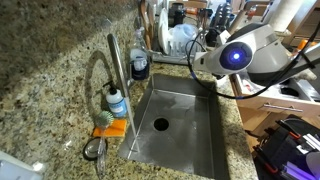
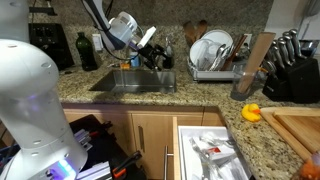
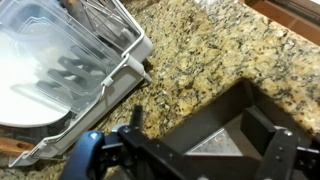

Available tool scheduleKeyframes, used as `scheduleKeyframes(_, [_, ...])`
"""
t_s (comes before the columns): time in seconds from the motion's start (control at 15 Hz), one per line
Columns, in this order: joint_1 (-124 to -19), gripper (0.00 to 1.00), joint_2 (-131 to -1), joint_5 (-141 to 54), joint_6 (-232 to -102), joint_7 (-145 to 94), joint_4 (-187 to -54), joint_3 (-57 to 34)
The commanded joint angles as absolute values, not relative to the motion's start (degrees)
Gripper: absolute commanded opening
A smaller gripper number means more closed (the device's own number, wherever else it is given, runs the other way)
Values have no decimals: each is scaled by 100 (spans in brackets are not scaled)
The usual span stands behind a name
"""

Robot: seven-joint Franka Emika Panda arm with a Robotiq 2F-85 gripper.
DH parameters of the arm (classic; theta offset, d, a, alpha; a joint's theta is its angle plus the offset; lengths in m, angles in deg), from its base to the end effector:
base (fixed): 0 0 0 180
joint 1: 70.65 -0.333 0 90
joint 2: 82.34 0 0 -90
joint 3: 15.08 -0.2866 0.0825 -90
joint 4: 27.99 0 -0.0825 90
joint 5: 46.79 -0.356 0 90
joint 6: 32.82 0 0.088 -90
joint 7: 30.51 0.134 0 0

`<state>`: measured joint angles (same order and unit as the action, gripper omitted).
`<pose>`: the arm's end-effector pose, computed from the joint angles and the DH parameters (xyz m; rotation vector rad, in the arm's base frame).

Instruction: Close the tap

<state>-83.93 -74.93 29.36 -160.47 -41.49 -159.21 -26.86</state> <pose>0.4803 0.1693 0.2720 1.5383 1.5983 -0.0362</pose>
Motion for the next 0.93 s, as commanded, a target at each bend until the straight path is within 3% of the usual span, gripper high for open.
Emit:
scheduleKeyframes(0.0, [-8275, 100, -7457, 3522, -17078, -4162, -15906, -2694])
scheduleKeyframes(0.53, [-7670, 100, -6913, 6579, -20066, -3575, -14938, -2090])
scheduleKeyframes(0.6, [-7823, 100, -7318, 6085, -19470, -3827, -15442, -2133])
scheduleKeyframes(0.87, [-7571, 100, -6853, 6957, -20815, -3250, -14753, -2161])
